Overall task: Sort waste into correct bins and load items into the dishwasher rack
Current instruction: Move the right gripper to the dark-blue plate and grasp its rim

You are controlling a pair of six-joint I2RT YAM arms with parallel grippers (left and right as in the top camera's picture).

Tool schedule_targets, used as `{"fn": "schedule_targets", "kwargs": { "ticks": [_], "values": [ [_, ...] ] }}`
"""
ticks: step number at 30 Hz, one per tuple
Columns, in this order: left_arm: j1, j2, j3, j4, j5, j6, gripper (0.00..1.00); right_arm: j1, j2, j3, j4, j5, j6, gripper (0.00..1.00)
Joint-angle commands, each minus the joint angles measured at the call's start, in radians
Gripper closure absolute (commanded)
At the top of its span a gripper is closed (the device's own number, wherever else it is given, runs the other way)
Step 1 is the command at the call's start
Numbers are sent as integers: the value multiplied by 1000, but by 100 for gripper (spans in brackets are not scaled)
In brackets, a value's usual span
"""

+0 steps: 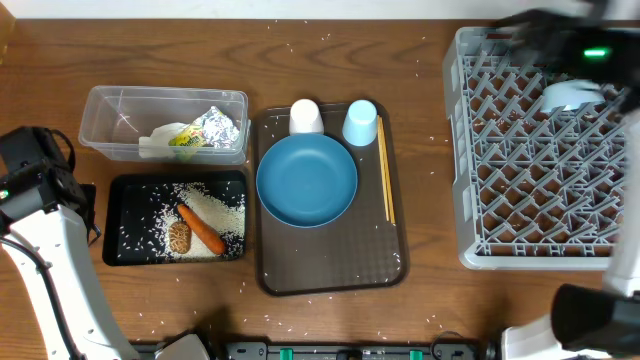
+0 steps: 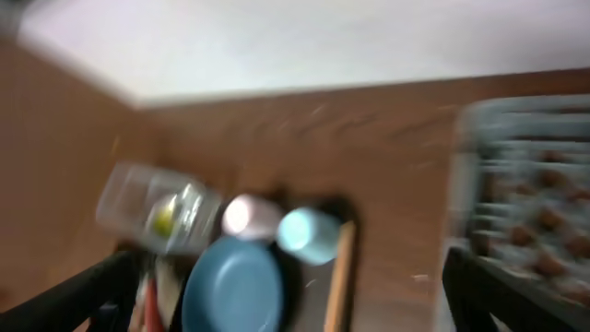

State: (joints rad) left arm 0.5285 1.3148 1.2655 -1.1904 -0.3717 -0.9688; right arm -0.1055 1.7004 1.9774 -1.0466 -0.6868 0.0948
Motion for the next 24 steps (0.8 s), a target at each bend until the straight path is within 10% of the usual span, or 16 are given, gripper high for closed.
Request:
{"fn": "schedule_targets", "kwargs": {
  "ticks": [1,13,24],
  "values": [
    [5,-2,-2,-6,-5,-6,2,187,31,5,-30,128,-104,3],
    [5,-2,-2,-6,-5,-6,2,764,303,5,-145,440,-204,13],
    [5,-2,-2,-5,-5,-6,2,1003,513,5,-170,588,-137,26]
  ]
}}
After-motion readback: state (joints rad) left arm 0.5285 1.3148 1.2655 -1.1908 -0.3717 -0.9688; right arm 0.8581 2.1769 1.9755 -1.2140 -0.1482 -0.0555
